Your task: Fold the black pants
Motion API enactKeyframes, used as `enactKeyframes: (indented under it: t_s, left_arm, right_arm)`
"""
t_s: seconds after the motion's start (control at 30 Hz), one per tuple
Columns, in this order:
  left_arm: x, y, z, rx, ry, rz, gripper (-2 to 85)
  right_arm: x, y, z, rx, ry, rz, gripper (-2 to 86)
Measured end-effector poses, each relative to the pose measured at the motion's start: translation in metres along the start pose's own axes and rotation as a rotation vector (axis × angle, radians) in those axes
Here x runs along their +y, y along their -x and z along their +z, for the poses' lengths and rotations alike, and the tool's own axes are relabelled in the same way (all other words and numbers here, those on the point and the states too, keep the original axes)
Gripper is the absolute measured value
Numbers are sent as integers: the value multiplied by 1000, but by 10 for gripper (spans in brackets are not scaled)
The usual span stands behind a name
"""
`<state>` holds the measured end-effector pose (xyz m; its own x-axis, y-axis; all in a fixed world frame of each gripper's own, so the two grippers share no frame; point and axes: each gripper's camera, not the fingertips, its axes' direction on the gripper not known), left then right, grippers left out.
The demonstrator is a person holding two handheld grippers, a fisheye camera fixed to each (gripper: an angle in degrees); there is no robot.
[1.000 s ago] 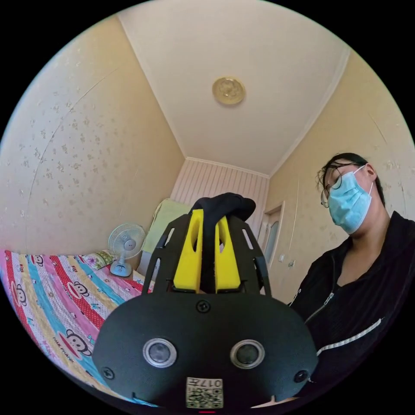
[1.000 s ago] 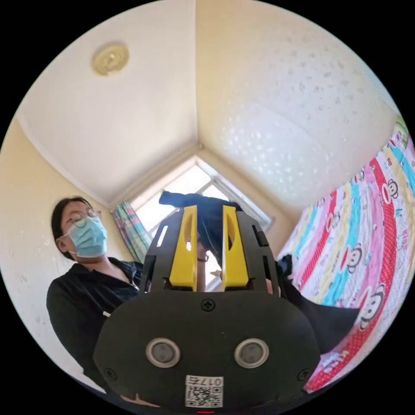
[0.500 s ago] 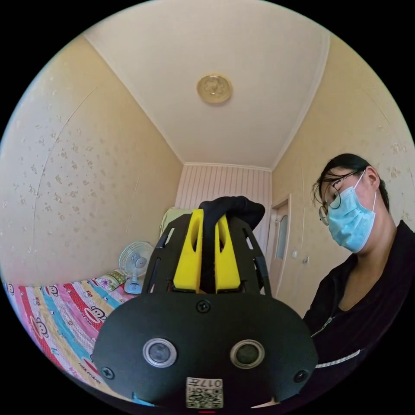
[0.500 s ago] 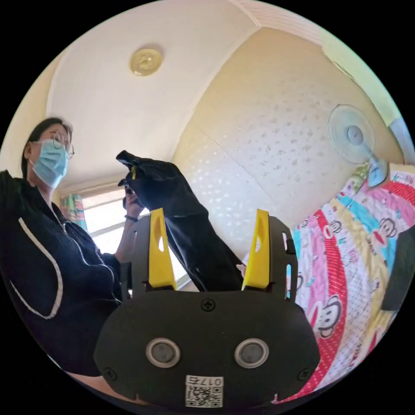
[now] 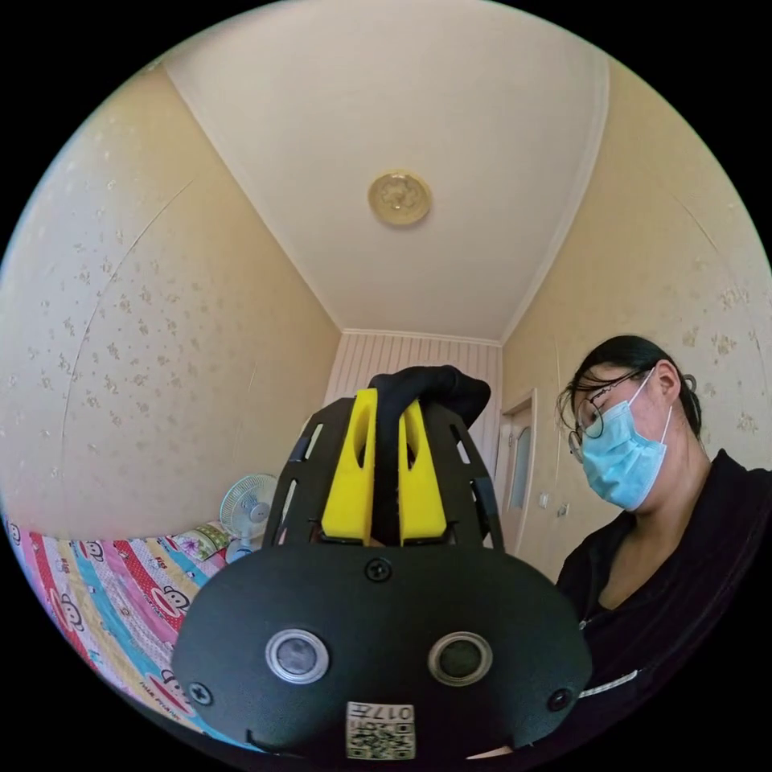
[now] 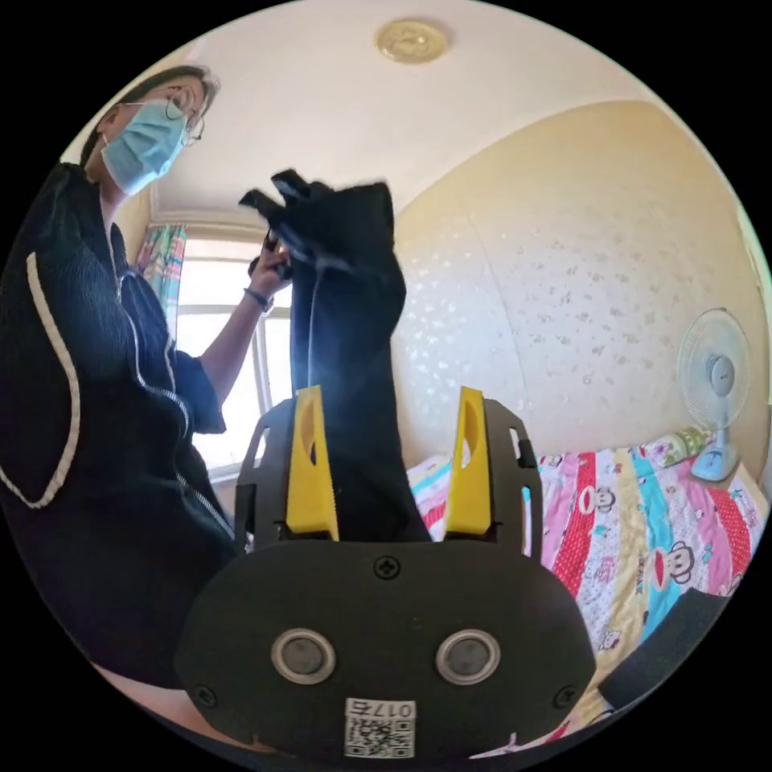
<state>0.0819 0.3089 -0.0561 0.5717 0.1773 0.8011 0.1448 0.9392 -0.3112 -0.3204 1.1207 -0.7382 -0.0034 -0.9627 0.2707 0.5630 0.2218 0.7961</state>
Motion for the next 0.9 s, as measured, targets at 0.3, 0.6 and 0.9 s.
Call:
enactKeyframes:
  t_s: [0.3,0.6,0.9]
  left_arm:
    - [-30,-27,-19,-8,-14,-9,44]
    - [-64,-55,-104,-151,-37,-18,45]
    - [-122,-114,-160,-360,49,29,47]
  right_arm:
    - [-95,3,7,-312,-172,-161,94]
    - [-222,25,-6,-216,-173,-299,67]
    - [-363,88,21,-81,19,-365,65]
